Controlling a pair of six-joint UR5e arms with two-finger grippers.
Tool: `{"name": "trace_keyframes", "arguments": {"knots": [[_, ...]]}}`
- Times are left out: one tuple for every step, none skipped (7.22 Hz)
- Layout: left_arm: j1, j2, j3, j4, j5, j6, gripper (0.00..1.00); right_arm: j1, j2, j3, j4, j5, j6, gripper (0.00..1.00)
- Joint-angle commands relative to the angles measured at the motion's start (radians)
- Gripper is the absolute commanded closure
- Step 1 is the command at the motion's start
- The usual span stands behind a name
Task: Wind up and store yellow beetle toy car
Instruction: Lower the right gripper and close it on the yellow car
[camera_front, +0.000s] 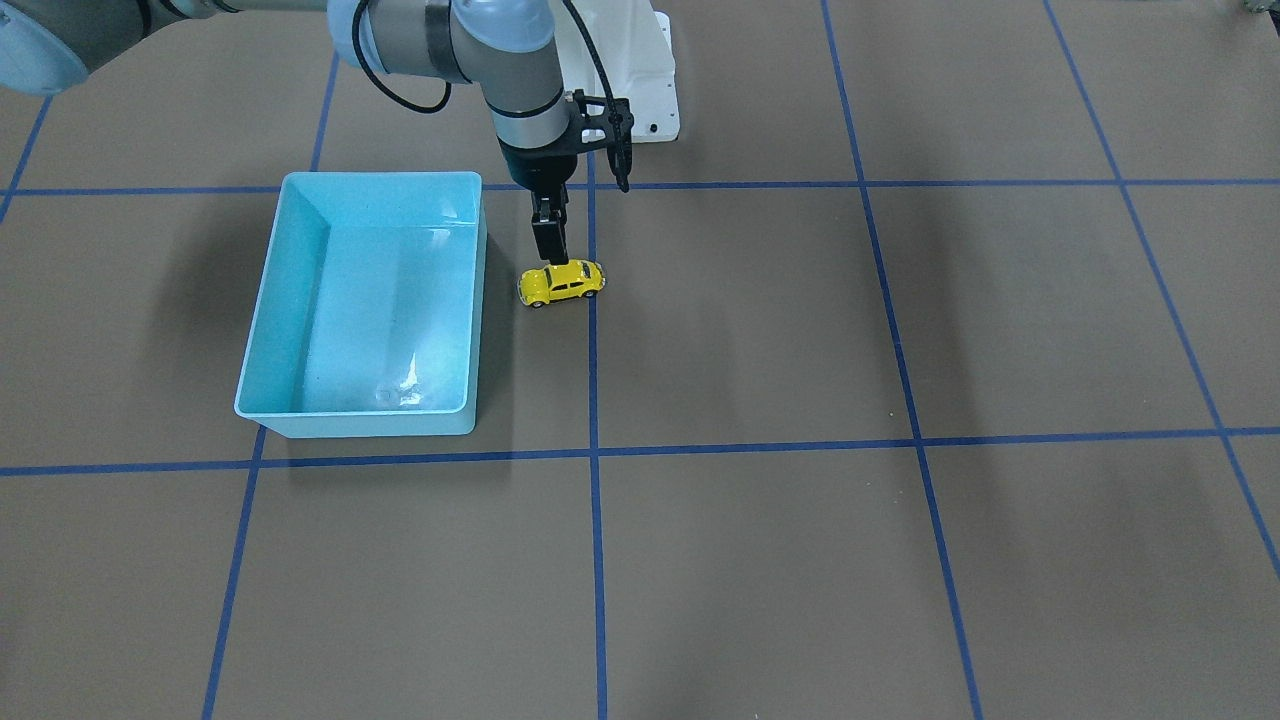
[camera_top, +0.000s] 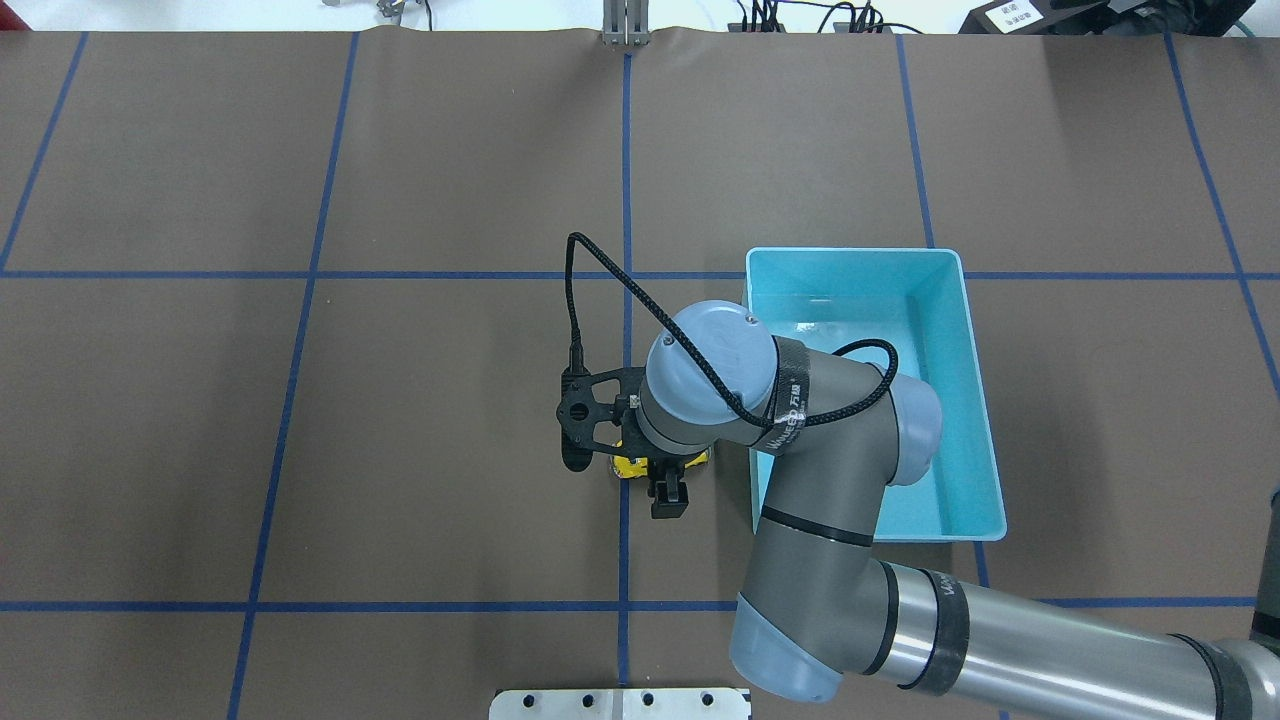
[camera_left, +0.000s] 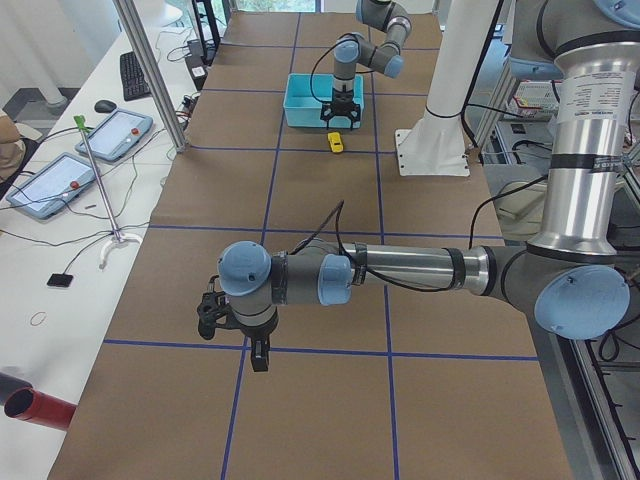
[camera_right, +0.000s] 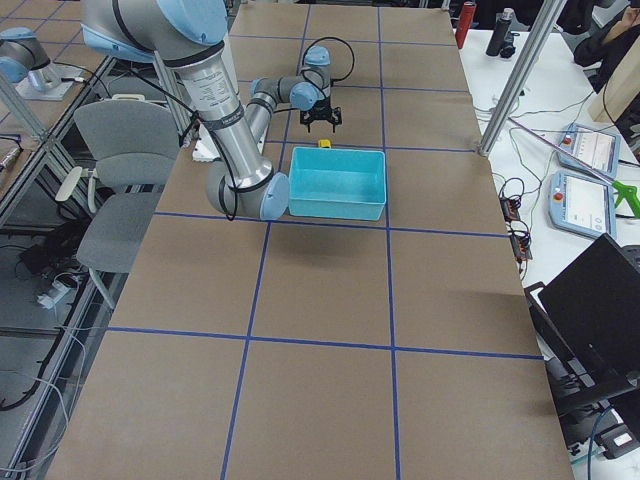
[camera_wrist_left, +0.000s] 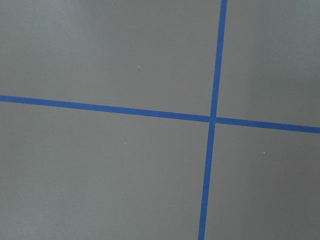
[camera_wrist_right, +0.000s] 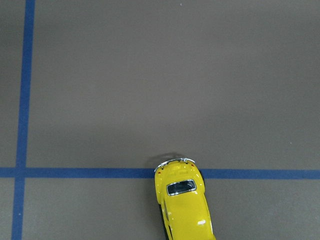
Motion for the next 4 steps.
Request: {"name": "trace_keyframes", "arguments": {"knots": [[-0.002,0.009,-0.004,0.001,0.0,0.0,0.0,-0.013,0.003,-0.031,0.021,-0.041,-0.044,0.0],[-0.002,0.009,-0.006,0.001,0.0,0.0,0.0,-0.012,0.001,-0.034,0.021,-0.045,-0.066,0.0],[-0.002,0.009,-0.004,0.001,0.0,0.0,0.0,-0.012,-0.002,-0.041,0.021,-0.052,-0.065,0.0],[-0.002,0.009,-0.004,0.0,0.0,0.0,0.0,-0.01,-0.002,-0.049,0.021,-0.055,-0.065,0.0]]}}
